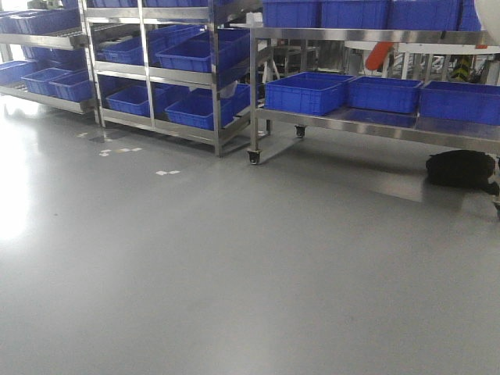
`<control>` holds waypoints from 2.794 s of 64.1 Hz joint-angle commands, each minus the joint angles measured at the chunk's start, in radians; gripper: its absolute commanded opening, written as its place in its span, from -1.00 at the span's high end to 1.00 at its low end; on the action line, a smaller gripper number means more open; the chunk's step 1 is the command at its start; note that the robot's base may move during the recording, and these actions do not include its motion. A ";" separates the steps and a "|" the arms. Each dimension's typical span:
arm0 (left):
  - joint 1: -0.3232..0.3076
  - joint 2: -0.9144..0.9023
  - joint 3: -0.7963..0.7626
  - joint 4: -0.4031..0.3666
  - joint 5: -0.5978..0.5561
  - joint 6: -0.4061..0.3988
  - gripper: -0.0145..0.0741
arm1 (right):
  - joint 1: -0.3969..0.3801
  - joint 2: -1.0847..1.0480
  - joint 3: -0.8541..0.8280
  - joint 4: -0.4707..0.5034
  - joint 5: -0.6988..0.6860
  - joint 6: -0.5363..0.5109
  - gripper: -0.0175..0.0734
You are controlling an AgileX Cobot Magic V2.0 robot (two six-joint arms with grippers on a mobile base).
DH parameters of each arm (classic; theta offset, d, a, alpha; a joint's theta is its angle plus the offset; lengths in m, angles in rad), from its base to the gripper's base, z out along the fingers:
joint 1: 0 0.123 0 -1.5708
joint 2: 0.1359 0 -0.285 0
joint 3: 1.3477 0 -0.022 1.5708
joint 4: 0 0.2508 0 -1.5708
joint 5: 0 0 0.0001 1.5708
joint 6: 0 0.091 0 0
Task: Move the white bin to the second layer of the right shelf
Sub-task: 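Drive toward the windows carrying the white bin in the right gripper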
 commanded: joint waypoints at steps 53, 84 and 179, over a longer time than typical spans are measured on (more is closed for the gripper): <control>-0.004 -0.014 0.037 -0.005 -0.084 -0.004 0.48 | -0.005 0.004 -0.027 -0.002 -0.102 0.001 0.49; -0.004 -0.014 0.037 -0.005 -0.084 -0.004 0.48 | -0.005 0.004 -0.027 -0.002 -0.102 0.001 0.49; -0.004 -0.014 0.037 -0.005 -0.084 -0.004 0.48 | -0.005 0.004 -0.027 -0.002 -0.102 0.001 0.49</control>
